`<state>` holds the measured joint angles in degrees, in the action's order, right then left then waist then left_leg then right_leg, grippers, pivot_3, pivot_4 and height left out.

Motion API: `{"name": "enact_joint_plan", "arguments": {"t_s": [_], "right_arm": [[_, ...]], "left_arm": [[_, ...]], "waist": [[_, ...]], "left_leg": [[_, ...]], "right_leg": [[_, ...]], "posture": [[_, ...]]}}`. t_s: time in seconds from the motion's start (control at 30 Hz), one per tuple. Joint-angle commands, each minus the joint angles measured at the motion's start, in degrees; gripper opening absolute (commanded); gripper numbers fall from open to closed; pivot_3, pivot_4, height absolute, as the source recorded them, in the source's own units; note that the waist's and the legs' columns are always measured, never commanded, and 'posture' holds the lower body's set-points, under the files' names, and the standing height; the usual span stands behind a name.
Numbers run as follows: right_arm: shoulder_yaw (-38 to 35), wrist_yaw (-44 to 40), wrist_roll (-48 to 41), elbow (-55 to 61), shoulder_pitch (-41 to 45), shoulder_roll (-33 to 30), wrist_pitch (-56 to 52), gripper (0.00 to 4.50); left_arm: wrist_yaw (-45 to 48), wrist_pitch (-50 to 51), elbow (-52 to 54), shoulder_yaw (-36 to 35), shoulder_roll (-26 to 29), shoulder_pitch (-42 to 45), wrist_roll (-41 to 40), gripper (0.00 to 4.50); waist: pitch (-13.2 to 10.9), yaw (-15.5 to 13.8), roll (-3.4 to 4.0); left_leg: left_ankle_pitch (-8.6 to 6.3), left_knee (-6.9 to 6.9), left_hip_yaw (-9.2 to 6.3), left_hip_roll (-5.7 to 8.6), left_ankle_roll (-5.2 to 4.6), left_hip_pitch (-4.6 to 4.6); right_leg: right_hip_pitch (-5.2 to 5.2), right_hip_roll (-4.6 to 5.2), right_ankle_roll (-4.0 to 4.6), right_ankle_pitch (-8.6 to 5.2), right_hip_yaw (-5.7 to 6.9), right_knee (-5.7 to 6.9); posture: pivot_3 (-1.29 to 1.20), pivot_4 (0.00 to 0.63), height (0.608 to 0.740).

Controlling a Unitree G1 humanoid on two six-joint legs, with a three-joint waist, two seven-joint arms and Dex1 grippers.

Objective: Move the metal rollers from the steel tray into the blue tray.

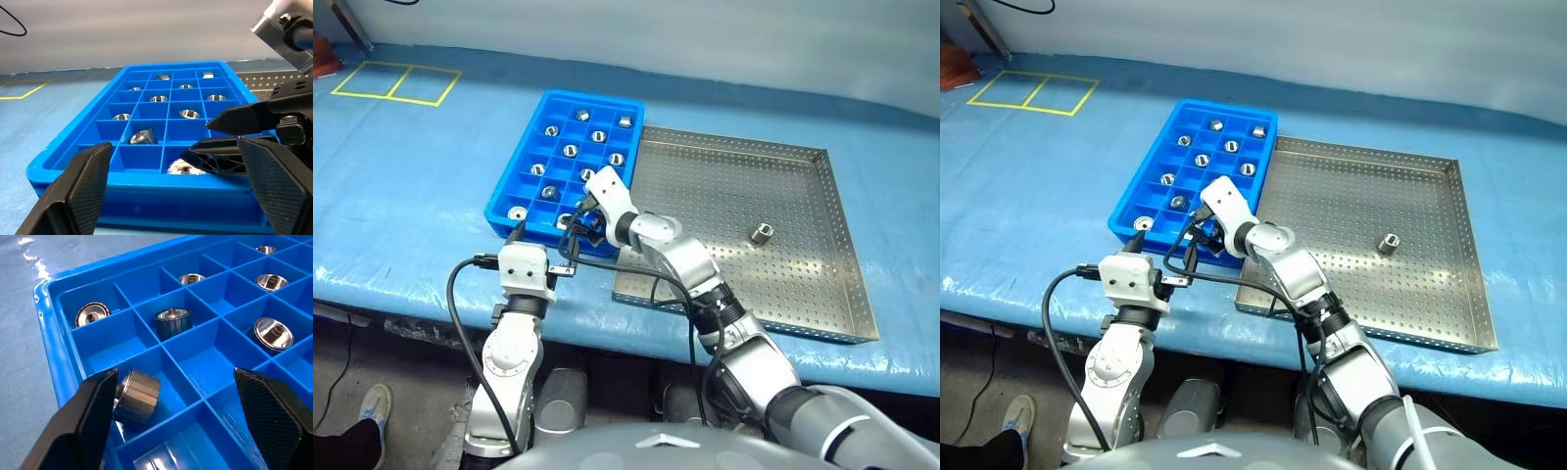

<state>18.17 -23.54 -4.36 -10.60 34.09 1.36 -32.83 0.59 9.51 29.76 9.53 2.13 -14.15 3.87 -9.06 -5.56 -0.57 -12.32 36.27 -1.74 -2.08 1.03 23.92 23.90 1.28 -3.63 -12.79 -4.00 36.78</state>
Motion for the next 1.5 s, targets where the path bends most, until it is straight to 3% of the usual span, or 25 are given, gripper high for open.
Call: {"name": "enact_joint_plan", "arguments": {"t_s": [0.03, 0.27, 0.53, 0.83, 0.93, 1.1, 1.37, 1.5], "right_arm": [[-4.41, 1.33, -2.09, 4.41, -2.19, 0.14, 2.36, 3.94], [-16.74, 8.99, -1.98, 9.92, -5.79, -5.65, 4.23, 3.94], [-27.58, 19.47, -0.32, 9.21, -8.90, -11.57, -0.82, 3.94], [-31.71, 17.21, -7.34, 8.46, -11.50, -9.99, -10.09, 3.94], [-30.12, 15.82, -7.46, 6.96, -12.41, -10.11, -10.10, 3.34], [-26.34, 15.32, -4.96, 6.56, -12.88, -11.43, -7.69, 1.87], [-16.03, 6.64, -6.62, 14.12, -9.65, -7.62, 0.64, 1.87], [-11.68, 4.00, -6.66, 13.17, -5.96, -4.57, 1.31, 1.87]], "left_arm": [[1.36, -0.51, 0.31, 0.28, 0.29, 2.63, -0.38, 4.50], [5.20, -0.84, -4.23, 0.64, 0.92, 8.84, -2.08, 4.50], [18.48, -1.11, -10.03, 6.28, 8.04, 16.61, -2.95, 4.50], [22.42, -0.56, -11.70, 8.07, 7.89, 18.19, -4.84, 4.50], [22.38, -0.62, -11.86, 8.04, 7.72, 18.10, -4.80, 4.50], [21.06, -0.27, -11.27, 6.24, 7.07, 17.81, -5.54, 4.50], [12.76, -0.59, -7.93, 1.79, 3.15, 12.72, -4.18, 4.50], [9.63, -0.49, -5.05, 1.30, 1.58, 8.55, -3.80, 4.50]], "waist": [[0.00, 0.07, 0.00], [0.00, 1.11, 0.00], [0.01, 5.36, 0.03], [0.02, 8.38, 0.05], [0.02, 8.60, 0.05], [0.03, 8.69, 0.05], [0.02, 9.00, 0.06], [0.02, 7.52, 0.05]], "left_leg": [[0.00, -0.04, 0.00, 0.00, 0.00, -0.03], [0.05, 0.04, -0.01, 0.04, 0.07, -0.01], [0.05, -0.08, 0.02, 0.04, 0.06, -0.09], [0.06, -0.17, 0.02, 0.00, 0.04, -0.22], [0.06, -0.12, 0.01, 0.01, 0.03, -0.25], [0.06, -0.06, 0.02, 0.02, 0.03, -0.27], [0.06, -0.12, 0.00, -0.01, 0.02, -0.28], [0.06, -0.13, -0.11, -0.04, 0.02, -0.28]], "right_leg": [[0.00, -0.01, -0.01, 0.01, 0.00, 0.01], [-0.07, 0.03, 0.04, -0.03, 0.01, -0.03], [-0.07, 0.02, 0.12, 0.22, -0.04, 0.01], [-0.10, -0.05, 0.05, 0.23, -0.13, 0.11], [-0.16, -0.05, -0.03, 0.19, -0.15, 0.10], [-0.22, -0.05, -0.19, 0.09, -0.19, 0.09], [-0.17, -0.09, -0.26, 0.13, -0.19, 0.14], [-0.16, -0.14, -0.24, 0.12, -0.11, 0.19]], "posture": [[0.26, 0.150, 0.740], [0.12, 0.150, 0.740], [0.02, 0.150, 0.740], [-0.02, 0.150, 0.740], [-0.02, 0.150, 0.740], [0.00, 0.150, 0.740], [0.10, 0.150, 0.740], [0.17, 0.150, 0.740]]}}
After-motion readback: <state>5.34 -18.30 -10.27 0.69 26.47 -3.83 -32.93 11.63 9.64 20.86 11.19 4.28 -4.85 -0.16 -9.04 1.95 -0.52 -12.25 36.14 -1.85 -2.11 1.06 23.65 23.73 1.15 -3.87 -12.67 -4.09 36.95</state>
